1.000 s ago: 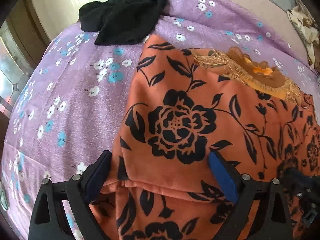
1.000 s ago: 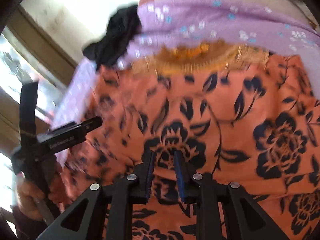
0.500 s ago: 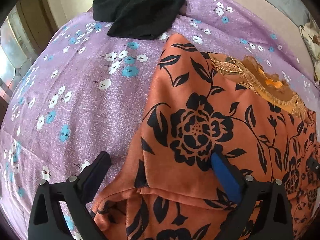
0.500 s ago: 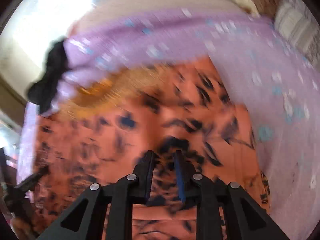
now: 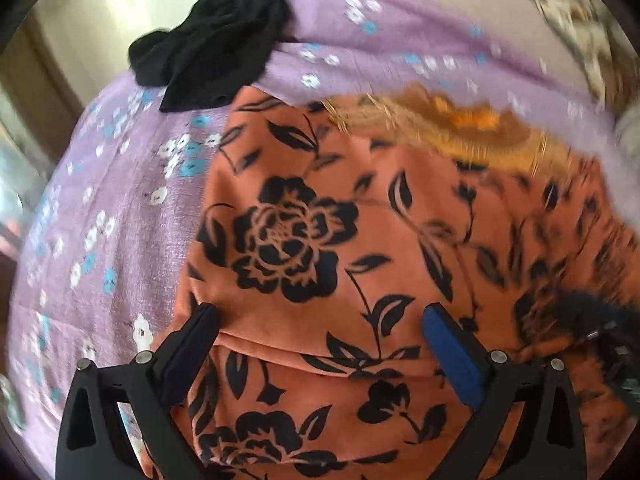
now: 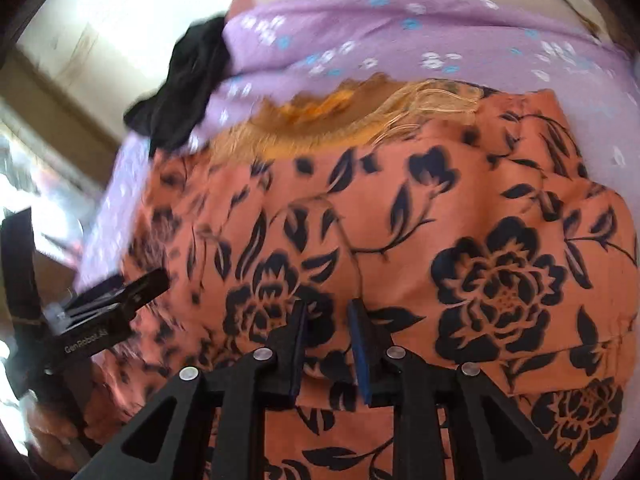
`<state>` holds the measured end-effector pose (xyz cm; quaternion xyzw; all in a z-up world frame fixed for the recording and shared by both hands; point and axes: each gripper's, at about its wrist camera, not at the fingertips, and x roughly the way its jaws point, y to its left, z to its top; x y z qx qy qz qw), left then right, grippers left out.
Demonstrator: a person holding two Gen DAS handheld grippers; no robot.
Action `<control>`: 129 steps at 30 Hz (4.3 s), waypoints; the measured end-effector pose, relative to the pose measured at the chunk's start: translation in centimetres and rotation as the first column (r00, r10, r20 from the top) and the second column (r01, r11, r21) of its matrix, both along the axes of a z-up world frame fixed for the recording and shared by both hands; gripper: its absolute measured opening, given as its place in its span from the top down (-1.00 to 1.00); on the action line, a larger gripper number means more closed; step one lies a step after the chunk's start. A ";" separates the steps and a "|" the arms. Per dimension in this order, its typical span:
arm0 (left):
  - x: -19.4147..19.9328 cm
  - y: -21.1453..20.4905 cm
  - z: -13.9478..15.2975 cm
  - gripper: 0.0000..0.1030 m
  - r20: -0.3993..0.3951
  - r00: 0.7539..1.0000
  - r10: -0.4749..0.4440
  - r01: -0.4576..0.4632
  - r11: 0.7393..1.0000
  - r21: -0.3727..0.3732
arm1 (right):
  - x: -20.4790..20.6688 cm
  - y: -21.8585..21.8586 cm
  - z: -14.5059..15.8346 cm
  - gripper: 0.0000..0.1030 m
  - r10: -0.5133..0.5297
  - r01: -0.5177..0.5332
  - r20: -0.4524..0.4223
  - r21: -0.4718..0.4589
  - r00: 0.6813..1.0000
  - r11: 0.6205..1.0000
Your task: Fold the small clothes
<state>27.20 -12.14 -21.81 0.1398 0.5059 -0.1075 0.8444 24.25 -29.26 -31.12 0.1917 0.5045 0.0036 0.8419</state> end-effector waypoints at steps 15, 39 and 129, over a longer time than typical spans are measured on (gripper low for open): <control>-3.7 2.7 0.6 -0.96 -0.018 0.997 0.070 -0.070 0.996 -0.051 | -4.5 -0.5 1.2 0.49 -0.042 0.039 0.037 0.073 0.998 0.997; -17.2 15.6 4.4 -0.96 0.104 0.966 0.236 -0.219 0.964 -0.152 | -23.3 -5.8 6.9 -0.55 -0.216 0.187 0.176 0.169 0.960 0.968; -22.4 21.4 3.6 0.86 -0.211 0.976 -0.056 -0.028 0.925 -0.378 | -32.3 -7.7 1.3 0.88 -0.238 0.271 -0.180 0.190 0.954 0.944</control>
